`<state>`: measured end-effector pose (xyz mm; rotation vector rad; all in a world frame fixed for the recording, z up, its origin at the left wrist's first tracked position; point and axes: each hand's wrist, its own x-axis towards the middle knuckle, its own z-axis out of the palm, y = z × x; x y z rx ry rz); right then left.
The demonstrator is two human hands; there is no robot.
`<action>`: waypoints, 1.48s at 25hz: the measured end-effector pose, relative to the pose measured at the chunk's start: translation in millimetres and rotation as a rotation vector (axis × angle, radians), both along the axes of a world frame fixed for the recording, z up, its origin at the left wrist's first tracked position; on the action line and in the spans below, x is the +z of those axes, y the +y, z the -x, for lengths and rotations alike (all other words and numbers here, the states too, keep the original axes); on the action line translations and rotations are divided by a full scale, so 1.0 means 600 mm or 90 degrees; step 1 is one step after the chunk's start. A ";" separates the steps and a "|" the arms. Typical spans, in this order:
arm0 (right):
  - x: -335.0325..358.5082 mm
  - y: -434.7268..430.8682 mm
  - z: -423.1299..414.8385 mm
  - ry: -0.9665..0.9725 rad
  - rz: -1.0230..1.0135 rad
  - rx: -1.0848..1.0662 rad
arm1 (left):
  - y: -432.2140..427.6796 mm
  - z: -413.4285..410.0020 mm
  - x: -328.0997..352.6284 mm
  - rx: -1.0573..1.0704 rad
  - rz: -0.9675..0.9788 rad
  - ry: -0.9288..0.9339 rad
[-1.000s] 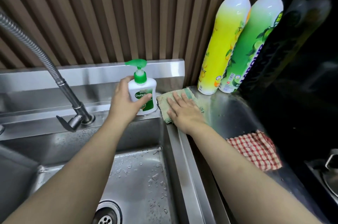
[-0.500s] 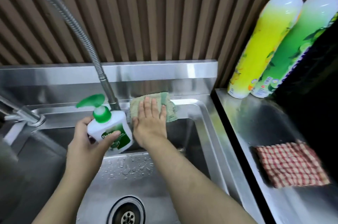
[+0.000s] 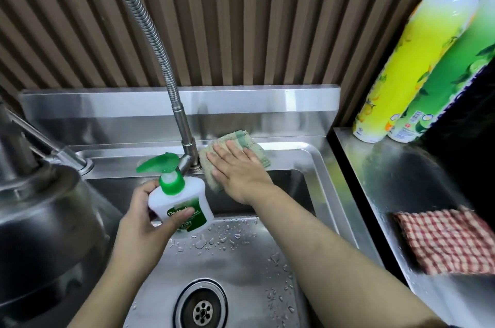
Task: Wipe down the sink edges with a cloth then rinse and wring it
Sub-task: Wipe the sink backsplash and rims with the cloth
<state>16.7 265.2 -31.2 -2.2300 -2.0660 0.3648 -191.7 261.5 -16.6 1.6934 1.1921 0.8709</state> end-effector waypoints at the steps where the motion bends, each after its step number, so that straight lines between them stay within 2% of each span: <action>1: 0.001 0.005 0.002 -0.012 -0.006 0.002 | -0.002 -0.005 0.001 -0.005 0.002 0.000; 4: 0.007 -0.028 -0.054 -0.015 -0.002 -0.052 | -0.005 -0.027 0.001 -0.010 0.032 -0.028; 7: 0.012 -0.097 -0.143 -0.080 0.084 -0.233 | -0.011 -0.040 -0.001 -0.025 0.041 -0.031; 10: 0.003 -0.100 -0.127 -0.128 0.102 -0.347 | -0.019 -0.030 -0.006 -0.036 0.037 -0.024; 14: -0.011 -0.010 0.001 -0.063 0.011 -0.200 | -0.022 -0.007 -0.012 -0.023 0.035 -0.024; 16: -0.010 0.019 0.035 -0.058 0.003 -0.171 | -0.024 -0.004 -0.016 -0.008 0.032 -0.025; 21: -0.010 0.003 -0.028 -0.056 -0.011 0.030 | -0.038 -0.031 -0.030 -0.008 0.043 -0.037; 26: 0.011 -0.080 -0.164 -0.048 0.096 -0.114 | -0.045 -0.067 -0.041 -0.036 0.071 -0.063; 29: 0.011 -0.119 -0.184 -0.101 0.070 -0.227 | -0.052 -0.073 -0.043 -0.047 0.068 -0.066; 31: 0.009 -0.146 -0.177 -0.081 0.058 -0.315 | -0.056 -0.071 -0.037 -0.050 0.069 -0.063; 33: 0.007 -0.173 -0.161 -0.070 0.056 -0.333 | -0.057 -0.070 -0.034 -0.054 0.073 -0.061; 37: 0.003 -0.213 -0.125 -0.091 -0.164 -0.298 | -0.052 -0.065 -0.039 -0.068 0.089 -0.065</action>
